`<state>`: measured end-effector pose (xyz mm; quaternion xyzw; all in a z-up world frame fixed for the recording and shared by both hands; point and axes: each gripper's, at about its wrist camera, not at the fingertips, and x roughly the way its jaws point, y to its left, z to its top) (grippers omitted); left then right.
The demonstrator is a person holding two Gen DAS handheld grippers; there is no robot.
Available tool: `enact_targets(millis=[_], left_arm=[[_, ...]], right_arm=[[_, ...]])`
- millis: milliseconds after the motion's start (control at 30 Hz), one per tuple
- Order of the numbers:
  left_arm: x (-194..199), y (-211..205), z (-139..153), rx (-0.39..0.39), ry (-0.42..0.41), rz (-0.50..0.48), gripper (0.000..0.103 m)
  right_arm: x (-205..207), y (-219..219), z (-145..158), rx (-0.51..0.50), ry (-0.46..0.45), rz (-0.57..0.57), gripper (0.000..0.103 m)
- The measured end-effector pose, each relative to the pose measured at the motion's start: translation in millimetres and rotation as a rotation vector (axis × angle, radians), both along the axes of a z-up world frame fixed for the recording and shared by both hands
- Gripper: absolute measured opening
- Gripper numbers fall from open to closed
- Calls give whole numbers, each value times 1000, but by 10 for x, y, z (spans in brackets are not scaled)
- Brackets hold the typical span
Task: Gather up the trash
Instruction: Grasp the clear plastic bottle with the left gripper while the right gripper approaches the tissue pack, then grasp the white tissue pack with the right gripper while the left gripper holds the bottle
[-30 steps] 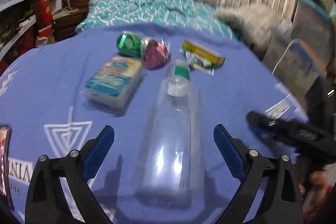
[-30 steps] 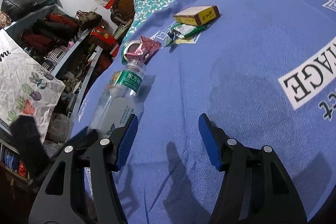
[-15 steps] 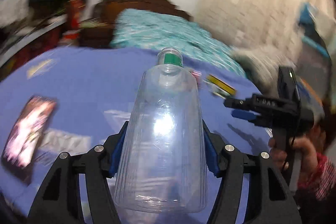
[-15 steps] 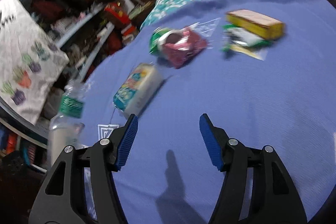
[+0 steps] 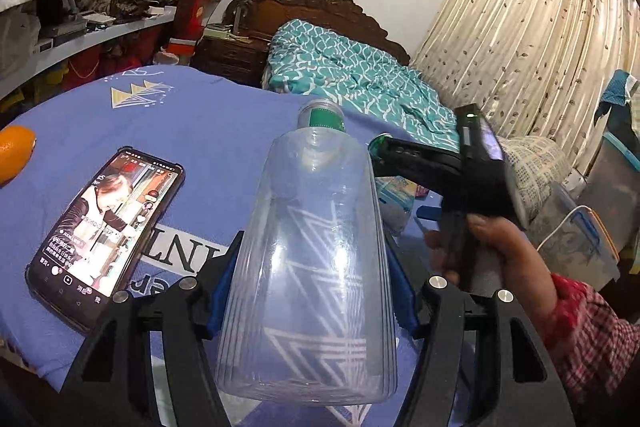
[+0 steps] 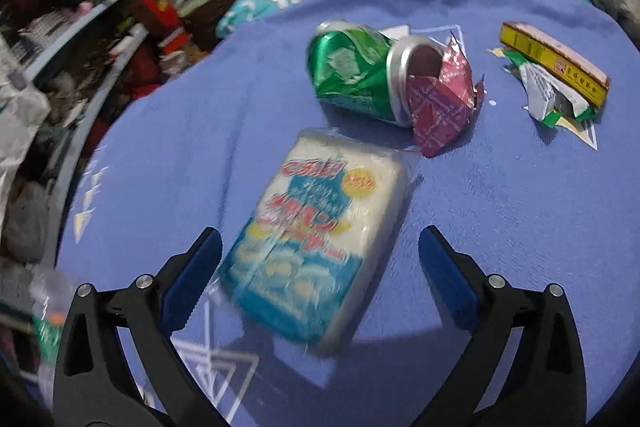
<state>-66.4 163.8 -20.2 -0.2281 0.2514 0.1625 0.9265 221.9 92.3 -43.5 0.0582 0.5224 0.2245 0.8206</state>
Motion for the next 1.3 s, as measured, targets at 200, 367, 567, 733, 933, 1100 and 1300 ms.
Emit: enact_targets(millis=[200,367,567,733,933,1100,1300], left_arm=[[24,-13,-22,-14,15,-17,60],[105,-67,-51,-22,37,-42,60],[216,-172,-79,-32,60,-78,59],[382,-373,-106,-23,91,-145,59],[605,-546,-177,-35,129,-215,59],[706,-699,-194,-14,150,-240,59],[749,-772,-202,0,180,-234,60]], right_arm=[[-136,52,37,-33,-72,121,76],[-282,-122,103,-58,-95,232,71],[-522,-848,22,-22,-70,277,71],[-527,-1587,-7,-17,-71,206,72],[-651,-2278,-25,10,-71,115,73],[-799,-2427,-23,38,-83,95,78],[-826,-2411,-21,108,-75,97,86]])
